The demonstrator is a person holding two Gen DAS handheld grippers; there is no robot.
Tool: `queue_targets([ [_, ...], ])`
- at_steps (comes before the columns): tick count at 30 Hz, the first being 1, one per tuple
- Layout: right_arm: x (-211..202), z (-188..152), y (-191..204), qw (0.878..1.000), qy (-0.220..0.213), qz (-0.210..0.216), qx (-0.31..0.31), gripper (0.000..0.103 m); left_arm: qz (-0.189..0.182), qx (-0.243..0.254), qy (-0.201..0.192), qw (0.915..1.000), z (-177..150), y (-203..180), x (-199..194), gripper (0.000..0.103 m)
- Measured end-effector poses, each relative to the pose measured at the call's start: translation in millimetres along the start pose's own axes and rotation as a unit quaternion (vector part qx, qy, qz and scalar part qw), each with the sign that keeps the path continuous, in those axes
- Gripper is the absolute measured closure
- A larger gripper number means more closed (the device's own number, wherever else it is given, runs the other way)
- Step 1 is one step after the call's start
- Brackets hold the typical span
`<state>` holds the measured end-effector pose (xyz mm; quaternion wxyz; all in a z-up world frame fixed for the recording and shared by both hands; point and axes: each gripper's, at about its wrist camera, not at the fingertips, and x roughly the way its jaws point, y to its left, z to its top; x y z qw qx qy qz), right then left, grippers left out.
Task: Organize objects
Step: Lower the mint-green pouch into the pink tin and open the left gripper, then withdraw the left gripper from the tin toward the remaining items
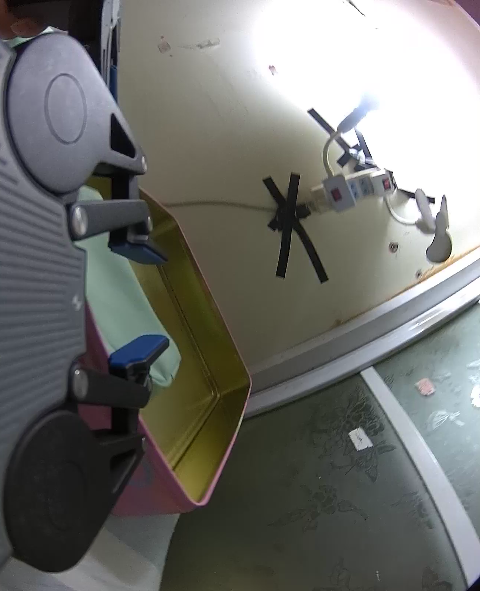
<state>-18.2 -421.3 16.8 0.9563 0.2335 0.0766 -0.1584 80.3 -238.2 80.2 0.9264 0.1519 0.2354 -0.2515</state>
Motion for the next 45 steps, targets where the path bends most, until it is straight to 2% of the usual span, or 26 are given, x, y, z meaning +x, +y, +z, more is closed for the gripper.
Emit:
queue_targets([
  [5, -18.9, -15.2, 19.0, 1.000, 0.000, 0.009, -0.014, 0.058, 0.017, 0.004, 0.003, 0.9999, -20.4, 16.5, -18.1, 0.047],
  [8, -27.5, -27.3, 25.8, 1.000, 0.019, 0.015, -0.015, 0.058, 0.023, 0.004, 0.016, 0.9996, -34.5, 23.5, -24.8, 0.047],
  [15, -26.3, -51.1, 34.1, 0.997, 0.076, 0.024, -0.016, 0.058, 0.048, 0.000, 0.062, 0.9969, -67.9, 35.0, -24.5, 0.043],
  [18, -21.1, -55.9, 35.6, 0.996, 0.087, 0.023, -0.018, 0.058, 0.049, -0.018, 0.086, 0.9949, -78.7, 42.4, -22.4, 0.036],
  [22, -17.1, -56.6, 33.3, 0.995, 0.092, 0.022, -0.012, 0.055, 0.041, -0.033, 0.111, 0.9925, -91.9, 43.7, -20.6, 0.030],
  [26, -16.2, -57.7, 32.4, 0.995, 0.094, 0.024, -0.012, 0.052, 0.013, -0.048, 0.128, 0.9905, -98.9, 39.4, -21.5, 0.029],
  [34, -9.9, -58.0, 26.8, 0.994, 0.106, 0.025, 0.004, 0.049, -0.026, -0.059, 0.137, 0.9885, -101.7, 29.9, -31.7, 0.028],
  [45, -4.8, -59.1, 28.4, 0.993, 0.117, 0.018, -0.003, 0.047, -0.042, -0.057, 0.136, 0.9881, -101.1, 26.8, -34.4, 0.028],
])
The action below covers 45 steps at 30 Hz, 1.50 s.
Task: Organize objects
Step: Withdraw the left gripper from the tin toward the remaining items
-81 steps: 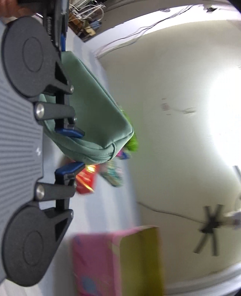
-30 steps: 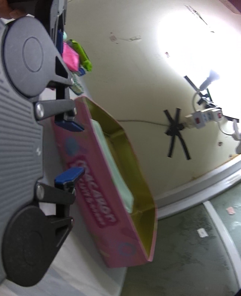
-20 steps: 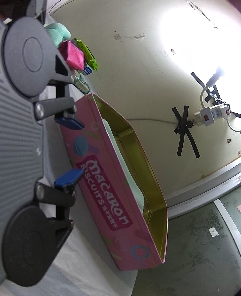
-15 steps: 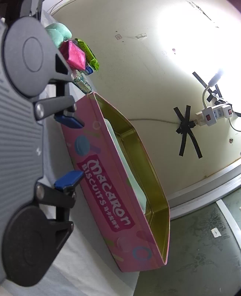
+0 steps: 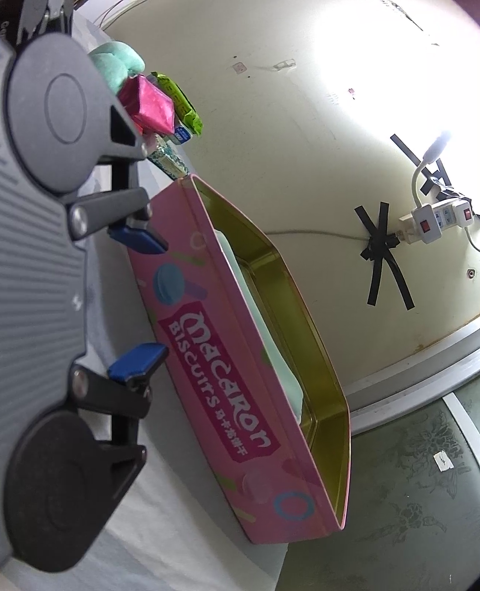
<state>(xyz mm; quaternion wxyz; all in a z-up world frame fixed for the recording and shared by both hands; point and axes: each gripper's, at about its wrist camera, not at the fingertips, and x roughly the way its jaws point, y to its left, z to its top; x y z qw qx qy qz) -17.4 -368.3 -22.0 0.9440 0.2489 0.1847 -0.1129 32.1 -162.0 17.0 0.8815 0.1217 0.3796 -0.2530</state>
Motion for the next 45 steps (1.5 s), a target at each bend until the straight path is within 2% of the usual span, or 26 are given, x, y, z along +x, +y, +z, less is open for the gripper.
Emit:
queue_targets([
  [12, 2.5, -0.2, 3.6, 1.000, 0.007, -0.006, -0.004, 0.046, 0.009, 0.002, 0.002, 1.0000, -1.2, 0.5, 3.6, 0.028],
  [21, 0.2, -3.0, 6.4, 1.000, 0.006, -0.008, -0.003, 0.045, 0.028, 0.005, 0.001, 0.9996, -1.4, -4.1, 4.6, 0.023],
  [35, 0.8, -1.8, 4.6, 1.000, 0.007, -0.005, -0.003, 0.044, 0.058, 0.013, 0.000, 0.9982, -0.7, -16.0, 3.6, 0.022],
  [45, 1.9, -2.1, 7.4, 1.000, 0.011, -0.005, -0.007, 0.043, 0.051, 0.005, 0.008, 0.9987, -1.1, -16.8, 1.4, 0.022],
])
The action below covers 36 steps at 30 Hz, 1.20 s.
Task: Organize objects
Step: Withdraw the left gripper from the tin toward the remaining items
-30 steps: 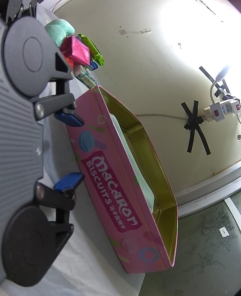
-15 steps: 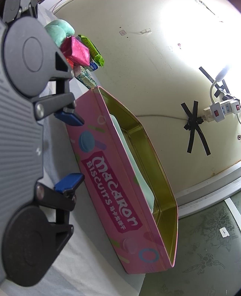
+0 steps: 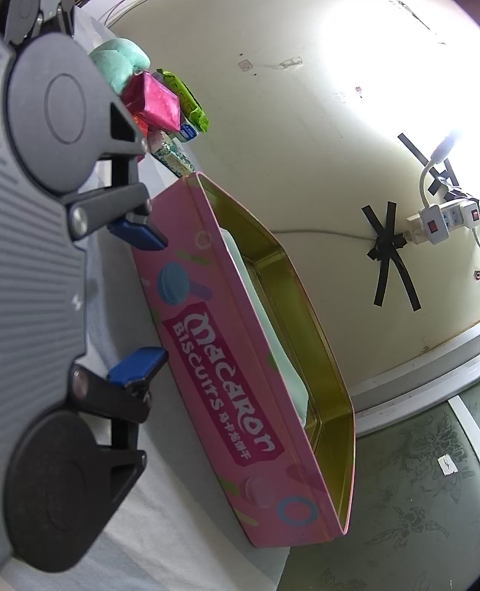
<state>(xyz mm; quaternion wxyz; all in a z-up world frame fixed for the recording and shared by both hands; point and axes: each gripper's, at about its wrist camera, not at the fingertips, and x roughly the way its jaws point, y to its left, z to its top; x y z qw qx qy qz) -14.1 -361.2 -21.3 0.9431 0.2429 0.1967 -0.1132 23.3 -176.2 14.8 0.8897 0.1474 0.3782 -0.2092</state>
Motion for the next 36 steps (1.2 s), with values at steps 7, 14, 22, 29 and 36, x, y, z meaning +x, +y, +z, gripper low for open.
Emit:
queue_targets([
  [7, -1.4, -3.0, 16.0, 0.999, 0.000, -0.006, -0.043, 0.043, -0.002, -0.011, 0.001, 0.9999, -5.2, 12.9, -5.1, 0.022],
  [14, 0.2, -9.6, 41.9, 0.997, 0.015, 0.012, -0.070, 0.043, 0.011, -0.042, -0.003, 0.9990, -13.0, 44.3, -12.3, 0.022],
  [22, 9.0, -22.3, 89.7, 0.991, 0.036, 0.051, -0.114, 0.043, 0.022, -0.079, -0.003, 0.9966, -22.0, 80.7, -14.0, 0.022],
  [29, 15.5, -29.7, 112.1, 0.988, 0.049, 0.065, -0.129, 0.042, 0.028, -0.100, 0.000, 0.9946, -27.0, 99.3, -11.8, 0.022],
  [36, 25.1, -32.5, 123.9, 0.986, 0.061, 0.068, -0.137, 0.042, 0.030, -0.118, 0.002, 0.9926, -31.4, 113.9, -10.3, 0.022],
])
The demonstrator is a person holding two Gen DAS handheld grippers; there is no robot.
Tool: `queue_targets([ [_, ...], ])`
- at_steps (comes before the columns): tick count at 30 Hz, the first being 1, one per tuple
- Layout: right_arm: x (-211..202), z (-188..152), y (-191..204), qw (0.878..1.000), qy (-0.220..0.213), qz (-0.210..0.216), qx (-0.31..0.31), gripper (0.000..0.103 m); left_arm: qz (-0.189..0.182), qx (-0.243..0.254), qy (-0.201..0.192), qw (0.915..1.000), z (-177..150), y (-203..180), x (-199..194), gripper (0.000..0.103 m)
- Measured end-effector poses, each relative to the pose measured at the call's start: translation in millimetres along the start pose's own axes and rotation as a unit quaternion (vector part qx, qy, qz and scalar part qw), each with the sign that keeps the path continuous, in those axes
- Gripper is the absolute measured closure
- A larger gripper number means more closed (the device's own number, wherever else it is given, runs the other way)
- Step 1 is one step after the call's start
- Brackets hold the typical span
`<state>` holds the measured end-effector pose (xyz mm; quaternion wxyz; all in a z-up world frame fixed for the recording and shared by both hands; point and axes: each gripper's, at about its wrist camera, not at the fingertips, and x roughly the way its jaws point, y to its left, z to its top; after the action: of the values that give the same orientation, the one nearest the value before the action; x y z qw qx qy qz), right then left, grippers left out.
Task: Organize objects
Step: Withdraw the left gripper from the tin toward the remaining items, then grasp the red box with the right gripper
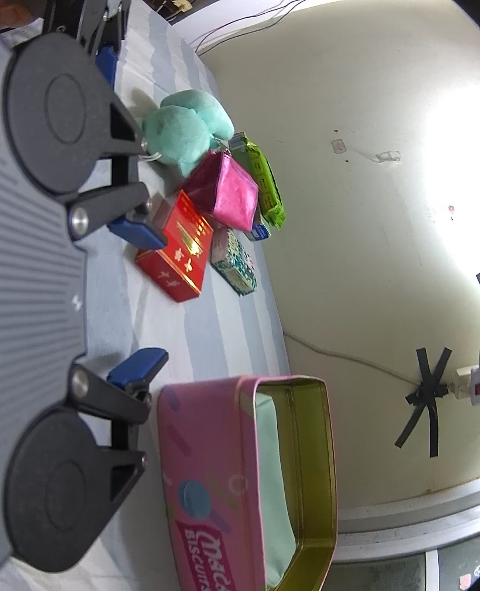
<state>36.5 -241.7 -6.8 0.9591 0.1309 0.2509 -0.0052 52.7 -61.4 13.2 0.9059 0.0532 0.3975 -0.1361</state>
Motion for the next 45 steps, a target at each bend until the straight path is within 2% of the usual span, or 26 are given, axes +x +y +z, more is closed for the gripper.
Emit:
queue_targets([
  [4, 6.2, 1.4, 4.6, 1.000, 0.006, 0.001, -0.006, 0.039, 0.001, -0.007, 0.001, 1.0000, 0.1, 6.1, 1.7, 0.022],
  [9, 14.4, 2.9, 7.8, 1.000, 0.012, 0.001, -0.012, 0.027, 0.003, -0.014, 0.000, 0.9999, 0.4, 12.1, 2.8, 0.022],
  [25, 44.1, 10.1, 19.6, 0.998, 0.049, 0.011, -0.046, 0.021, 0.003, -0.025, -0.003, 0.9997, 1.4, 20.7, 5.6, 0.017],
  [27, 48.4, 12.3, 20.4, 0.997, 0.057, 0.014, -0.049, 0.013, 0.003, -0.026, -0.003, 0.9997, 1.4, 21.0, 5.7, 0.017],
  [28, 49.9, 13.1, 20.8, 0.997, 0.059, 0.016, -0.052, 0.012, 0.002, -0.026, -0.004, 0.9996, 1.3, 21.0, 5.7, 0.017],
  [38, 79.3, 22.2, 40.3, 0.988, 0.093, 0.012, -0.121, 0.004, 0.001, -0.028, -0.004, 0.9996, 1.2, 22.4, 5.6, 0.017],
  [40, 83.7, 22.8, 45.3, 0.986, 0.096, 0.011, -0.138, 0.005, 0.001, -0.028, -0.004, 0.9996, 1.3, 23.1, 5.5, 0.016],
  [41, 84.3, 22.8, 46.8, 0.985, 0.094, 0.015, -0.145, 0.013, 0.001, -0.029, -0.004, 0.9996, 1.3, 23.5, 5.4, 0.016],
  [43, 83.8, 22.1, 49.4, 0.983, 0.088, 0.021, -0.159, 0.018, 0.002, -0.029, -0.005, 0.9996, 1.1, 23.6, 5.4, 0.016],
  [45, 80.6, 20.3, 50.8, 0.982, 0.083, 0.028, -0.166, 0.027, 0.003, -0.027, -0.006, 0.9996, 0.5, 23.2, 5.1, 0.016],
])
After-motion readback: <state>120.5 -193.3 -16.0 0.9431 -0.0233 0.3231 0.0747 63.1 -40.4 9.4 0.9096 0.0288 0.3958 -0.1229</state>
